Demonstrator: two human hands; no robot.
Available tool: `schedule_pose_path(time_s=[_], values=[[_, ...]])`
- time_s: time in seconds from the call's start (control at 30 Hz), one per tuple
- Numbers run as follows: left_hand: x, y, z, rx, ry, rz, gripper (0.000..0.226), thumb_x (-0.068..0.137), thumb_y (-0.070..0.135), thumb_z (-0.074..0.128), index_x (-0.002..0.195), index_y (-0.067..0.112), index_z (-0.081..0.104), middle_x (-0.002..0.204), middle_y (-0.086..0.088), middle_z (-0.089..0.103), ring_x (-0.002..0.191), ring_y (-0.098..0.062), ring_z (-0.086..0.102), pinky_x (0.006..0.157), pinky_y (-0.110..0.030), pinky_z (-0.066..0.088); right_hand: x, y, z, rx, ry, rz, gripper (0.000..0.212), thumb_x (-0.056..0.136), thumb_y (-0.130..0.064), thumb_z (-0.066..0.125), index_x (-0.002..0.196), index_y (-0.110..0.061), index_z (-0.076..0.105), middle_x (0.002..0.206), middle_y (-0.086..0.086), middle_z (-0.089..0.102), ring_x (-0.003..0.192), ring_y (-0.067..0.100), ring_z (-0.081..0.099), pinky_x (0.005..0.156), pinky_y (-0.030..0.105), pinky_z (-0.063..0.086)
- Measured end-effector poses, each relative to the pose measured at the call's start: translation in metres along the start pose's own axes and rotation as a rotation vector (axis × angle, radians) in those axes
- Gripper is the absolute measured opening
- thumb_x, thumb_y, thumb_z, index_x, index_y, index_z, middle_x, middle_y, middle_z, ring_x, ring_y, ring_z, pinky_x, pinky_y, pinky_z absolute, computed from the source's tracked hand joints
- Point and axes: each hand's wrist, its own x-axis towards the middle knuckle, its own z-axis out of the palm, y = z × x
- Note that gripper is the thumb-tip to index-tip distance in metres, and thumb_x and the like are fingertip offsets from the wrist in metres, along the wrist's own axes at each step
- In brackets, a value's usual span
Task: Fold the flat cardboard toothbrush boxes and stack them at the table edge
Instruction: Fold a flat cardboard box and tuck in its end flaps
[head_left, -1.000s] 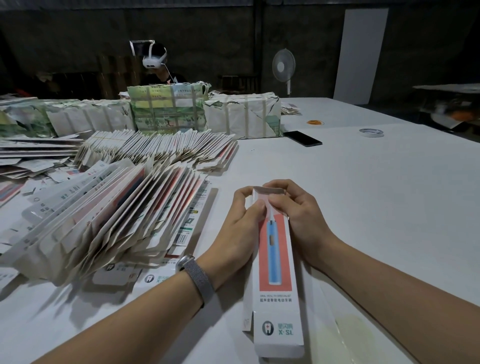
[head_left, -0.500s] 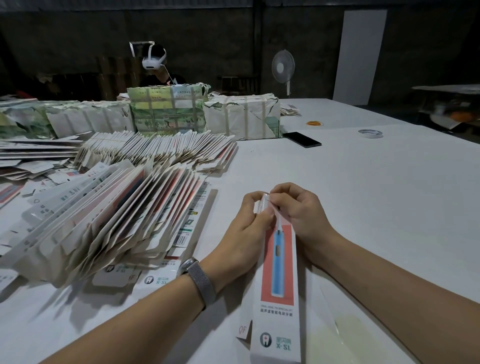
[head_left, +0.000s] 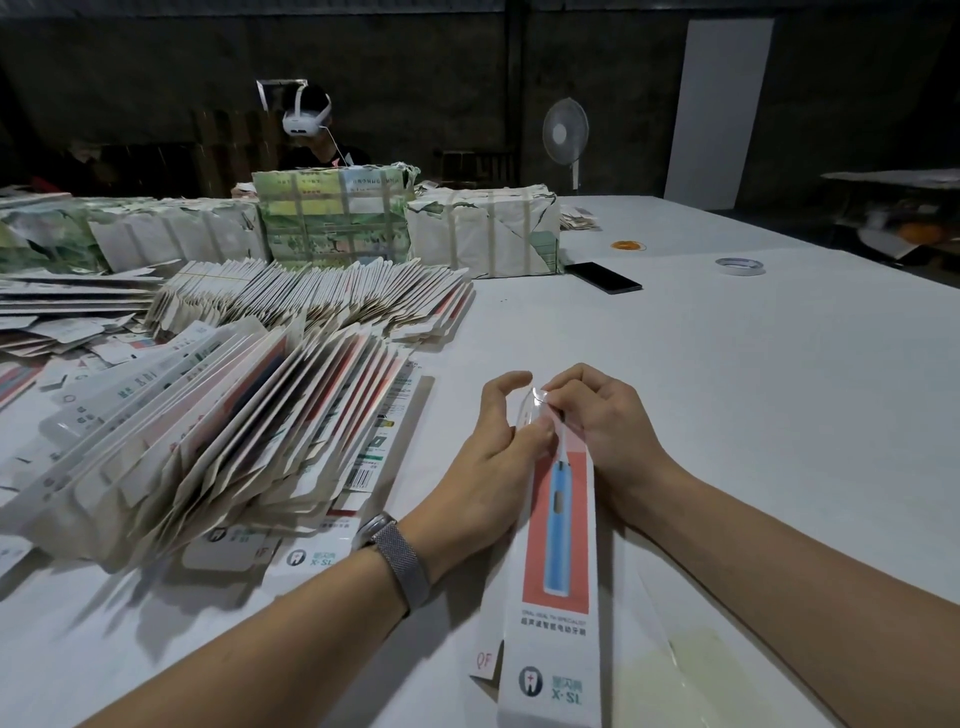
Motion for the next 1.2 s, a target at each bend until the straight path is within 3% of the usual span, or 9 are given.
schedule_pose_path(time_s=[0.17,0.33,0.67,0.83,1.2], values=[[0.0012,0.0007,0.0012,-0.033,-0.002,-0.023,0.045,0.091,0.050,0.046,0.131,0.049,0.026,0.083,0.000,0.073,0.074,-0.019,0.075,0.071,-0.027,0.059,-0.0003,-0.0004,-0.0003,0.006,0.021,0.007,0.030,0.099,-0.016,0.053,0.072,-0.022,0.064,0.069,0.001,0.065,0.062,0.017,0.064,0.061,0.027,0.058],[0.0025,-0.0007,0.0013,-0.058,-0.004,-0.023,0.037,0.086,0.051,0.048,0.118,0.061,0.031,0.081,0.003,0.074,0.074,-0.020,0.076,0.067,-0.025,0.058,-0.0016,-0.0011,-0.0011,0.008,0.016,0.007,0.040,0.099,-0.013,0.052,0.065,-0.029,0.064,0.071,0.001,0.064,0.067,0.022,0.063,0.064,0.031,0.058],[0.0014,0.0004,0.0018,-0.056,-0.011,0.000,0.048,0.087,0.043,0.047,0.131,0.049,0.030,0.083,0.002,0.075,0.073,-0.018,0.075,0.068,-0.025,0.058,0.0000,-0.0008,-0.0020,0.019,0.011,-0.002,0.038,0.098,-0.010,0.051,0.066,-0.026,0.064,0.070,0.001,0.063,0.064,0.019,0.061,0.061,0.030,0.056],[-0.0021,0.0048,-0.0011,-0.056,-0.032,0.016,0.043,0.088,0.046,0.044,0.130,0.045,0.032,0.079,0.003,0.074,0.069,-0.017,0.073,0.066,-0.023,0.057,0.0005,-0.0007,-0.0017,0.058,0.012,-0.016,0.027,0.098,-0.009,0.048,0.077,-0.015,0.064,0.071,0.003,0.064,0.061,0.017,0.061,0.058,0.027,0.054],[-0.0005,0.0018,-0.0019,-0.077,-0.006,0.029,0.033,0.088,0.045,0.044,0.120,0.047,0.039,0.078,0.004,0.073,0.068,-0.017,0.073,0.064,-0.022,0.056,-0.0007,0.0008,-0.0024,0.050,-0.012,-0.037,0.034,0.100,-0.011,0.047,0.073,-0.021,0.064,0.068,0.002,0.063,0.060,0.016,0.062,0.060,0.029,0.054]])
